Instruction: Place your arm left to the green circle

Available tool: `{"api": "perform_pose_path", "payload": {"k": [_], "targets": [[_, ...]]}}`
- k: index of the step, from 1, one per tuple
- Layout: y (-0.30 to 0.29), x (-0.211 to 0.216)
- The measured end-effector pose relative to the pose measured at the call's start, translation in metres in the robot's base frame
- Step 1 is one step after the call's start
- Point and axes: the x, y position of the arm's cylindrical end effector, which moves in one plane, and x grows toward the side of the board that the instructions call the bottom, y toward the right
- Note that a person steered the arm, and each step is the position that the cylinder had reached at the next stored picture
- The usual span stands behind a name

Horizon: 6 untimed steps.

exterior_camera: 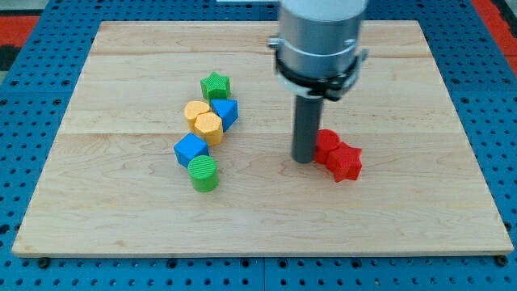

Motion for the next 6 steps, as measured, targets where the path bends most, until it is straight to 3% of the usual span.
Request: {"api": "perform_pose_path", "payload": {"k": [2,3,4,5,6], "targets": [[-0.053,0.096],[-0.154,0.097],[-0.192,0.078],[-0.174,0.030],[-0.116,0.000]]}}
